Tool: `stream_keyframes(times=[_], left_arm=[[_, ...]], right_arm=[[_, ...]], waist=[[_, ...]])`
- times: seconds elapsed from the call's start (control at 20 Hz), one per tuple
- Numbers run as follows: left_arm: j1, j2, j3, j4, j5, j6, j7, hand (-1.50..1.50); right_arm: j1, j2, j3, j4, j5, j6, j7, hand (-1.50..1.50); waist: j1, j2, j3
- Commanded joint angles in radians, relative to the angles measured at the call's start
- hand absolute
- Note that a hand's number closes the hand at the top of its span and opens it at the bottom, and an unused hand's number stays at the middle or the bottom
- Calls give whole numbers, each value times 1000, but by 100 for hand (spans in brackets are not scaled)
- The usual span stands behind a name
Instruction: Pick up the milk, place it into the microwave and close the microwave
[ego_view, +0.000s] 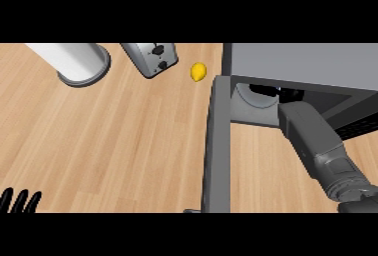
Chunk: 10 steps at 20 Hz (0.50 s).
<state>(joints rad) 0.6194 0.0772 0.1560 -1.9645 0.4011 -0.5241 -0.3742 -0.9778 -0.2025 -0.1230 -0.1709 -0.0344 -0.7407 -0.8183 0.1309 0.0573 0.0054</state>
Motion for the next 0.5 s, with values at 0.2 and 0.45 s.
stream_keyframes(times=[0.2, 0.45], left_arm=[[-28, 22, 11, 28, 5, -10, 12, -150], [-37, 5, -15, 26, 0, -8, 16, -150]], right_arm=[[-25, -5, -22, 25, 16, -221, -23, 150], [-43, -6, -32, 25, 19, -228, -16, 150]], waist=[[7, 4, -1], [26, 13, 1]])
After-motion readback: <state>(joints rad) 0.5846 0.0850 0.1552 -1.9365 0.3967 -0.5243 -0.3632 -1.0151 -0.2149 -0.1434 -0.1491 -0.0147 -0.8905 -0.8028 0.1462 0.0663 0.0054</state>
